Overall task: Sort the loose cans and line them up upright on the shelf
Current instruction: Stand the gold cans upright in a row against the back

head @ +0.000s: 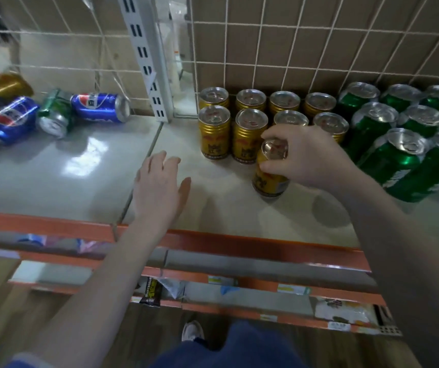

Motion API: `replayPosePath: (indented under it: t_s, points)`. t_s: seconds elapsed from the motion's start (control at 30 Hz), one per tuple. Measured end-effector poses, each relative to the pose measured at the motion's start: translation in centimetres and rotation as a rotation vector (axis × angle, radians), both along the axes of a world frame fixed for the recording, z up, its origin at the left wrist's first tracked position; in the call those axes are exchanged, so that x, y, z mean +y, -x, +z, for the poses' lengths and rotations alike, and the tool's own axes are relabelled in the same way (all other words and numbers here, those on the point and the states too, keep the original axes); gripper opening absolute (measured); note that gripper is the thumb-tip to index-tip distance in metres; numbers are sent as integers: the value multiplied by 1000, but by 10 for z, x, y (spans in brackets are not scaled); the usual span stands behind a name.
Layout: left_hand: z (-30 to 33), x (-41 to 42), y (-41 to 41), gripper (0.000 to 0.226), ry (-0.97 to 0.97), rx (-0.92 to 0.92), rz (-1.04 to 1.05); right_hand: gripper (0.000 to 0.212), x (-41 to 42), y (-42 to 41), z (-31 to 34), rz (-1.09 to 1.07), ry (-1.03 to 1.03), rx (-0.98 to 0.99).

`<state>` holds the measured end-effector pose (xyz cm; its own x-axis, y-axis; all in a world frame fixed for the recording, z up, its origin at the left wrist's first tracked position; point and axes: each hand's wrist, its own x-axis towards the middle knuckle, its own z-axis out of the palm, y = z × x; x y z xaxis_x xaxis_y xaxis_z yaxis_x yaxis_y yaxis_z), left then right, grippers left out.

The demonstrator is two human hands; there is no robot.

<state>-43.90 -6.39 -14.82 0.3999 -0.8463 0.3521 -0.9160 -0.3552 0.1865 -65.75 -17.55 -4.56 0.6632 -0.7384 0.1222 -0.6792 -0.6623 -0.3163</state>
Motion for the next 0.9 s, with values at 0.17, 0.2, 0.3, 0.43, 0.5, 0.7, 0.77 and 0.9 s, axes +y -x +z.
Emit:
replayPosePath:
  t_s: [0.17,0.2,0.3,0.43,0.5,0.7,0.77,0.9]
  points:
    - [-13,11,-12,39,-93,154,124,54,-3,-33,0,111,-65,-20]
    - [-12,12,-14,41,-94,190,146,53,-3,-38,0,141,-72,-13]
    - [-12,14,-18,43,-91,213,131,52,-4,-52,-3,224,-114,47]
    - [-13,17,-20,43,-78,222,112,49,-10,-60,8,322,-210,128]
    - [-13,17,-20,44,-98,223,103,47,-14,-64,14,320,-157,215]
    - [-13,19,-20,41,-74,235,83,47,-11,-84,23,240,98,489]
    - [-13,19,-20,39,-66,243,75,44,-10,-89,26,266,85,472]
    - [-14,21,-21,36,-30,231,56,43,-4,-101,28,267,97,412]
